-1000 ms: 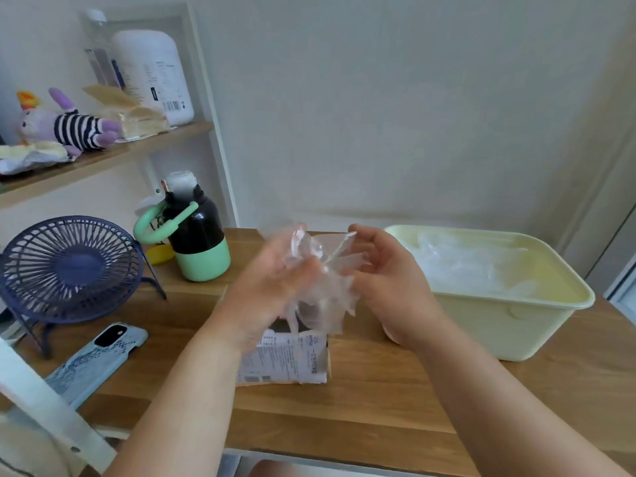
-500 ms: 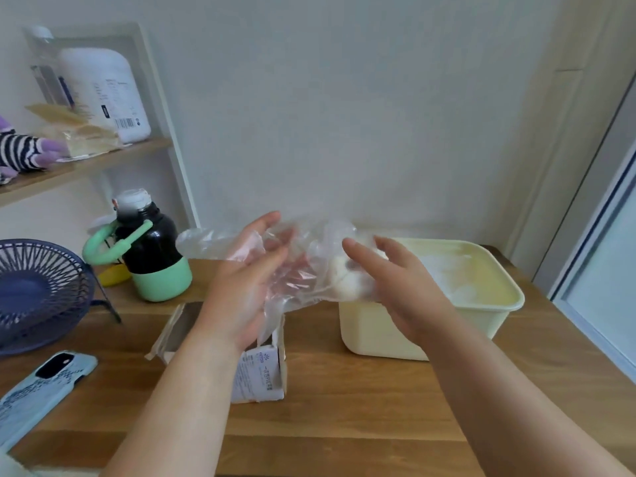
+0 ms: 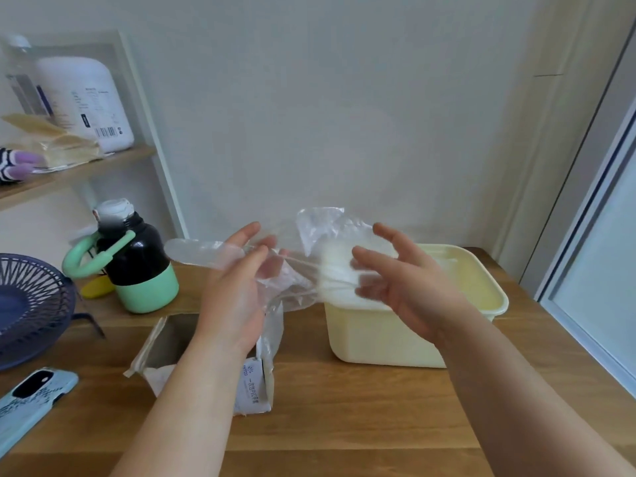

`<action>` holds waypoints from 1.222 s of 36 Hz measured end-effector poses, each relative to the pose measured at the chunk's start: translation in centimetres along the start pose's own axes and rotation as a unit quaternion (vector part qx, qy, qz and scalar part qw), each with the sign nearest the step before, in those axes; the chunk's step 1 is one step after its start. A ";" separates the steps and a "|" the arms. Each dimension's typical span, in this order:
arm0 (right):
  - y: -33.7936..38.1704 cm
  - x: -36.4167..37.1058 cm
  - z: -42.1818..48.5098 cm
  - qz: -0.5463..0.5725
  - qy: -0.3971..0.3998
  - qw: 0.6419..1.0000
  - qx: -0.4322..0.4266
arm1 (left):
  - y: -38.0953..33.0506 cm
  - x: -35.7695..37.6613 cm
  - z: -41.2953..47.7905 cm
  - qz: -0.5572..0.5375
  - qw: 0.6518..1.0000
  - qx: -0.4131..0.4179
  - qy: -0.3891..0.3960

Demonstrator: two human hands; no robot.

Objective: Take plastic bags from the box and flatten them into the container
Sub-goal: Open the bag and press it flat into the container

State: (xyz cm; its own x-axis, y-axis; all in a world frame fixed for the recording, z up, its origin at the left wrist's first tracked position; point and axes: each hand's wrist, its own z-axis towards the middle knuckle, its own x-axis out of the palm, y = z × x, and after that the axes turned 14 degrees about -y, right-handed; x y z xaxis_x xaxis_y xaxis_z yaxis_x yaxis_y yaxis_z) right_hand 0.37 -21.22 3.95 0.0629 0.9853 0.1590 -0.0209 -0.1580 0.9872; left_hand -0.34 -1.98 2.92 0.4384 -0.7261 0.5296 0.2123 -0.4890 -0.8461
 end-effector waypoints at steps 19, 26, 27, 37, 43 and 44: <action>0.0 -6.5 4.7 -0.315 -0.106 0.943 -0.026 | 1.1 5.6 -0.6 0.368 0.796 0.463 0.130; 0.2 -7.8 6.2 -0.440 -0.052 0.896 -0.022 | 4.8 9.9 0.8 0.673 0.563 0.254 0.406; 0.3 -8.0 6.3 -0.477 -0.041 0.877 -0.031 | 5.1 10.1 1.2 0.695 0.544 0.236 0.407; -0.1 -9.1 7.1 -0.675 -0.060 0.729 -0.095 | 6.6 10.6 3.0 0.780 0.474 0.117 0.391; 1.6 -8.3 6.4 -0.679 -0.032 0.700 -0.216 | 5.0 10.5 2.9 0.674 0.633 0.227 0.305; 1.9 -8.2 6.3 -0.658 -0.013 0.727 -0.197 | 5.0 10.4 3.2 0.667 0.619 0.285 0.302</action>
State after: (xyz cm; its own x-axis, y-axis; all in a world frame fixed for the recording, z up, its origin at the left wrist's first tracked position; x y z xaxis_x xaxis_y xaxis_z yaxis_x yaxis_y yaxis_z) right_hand 6.14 -30.03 4.60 0.3060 0.2642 -0.9147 -0.2093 0.9559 0.2060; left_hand 8.10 -10.45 3.99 0.1860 -0.4323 -0.8823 0.3614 0.8652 -0.3477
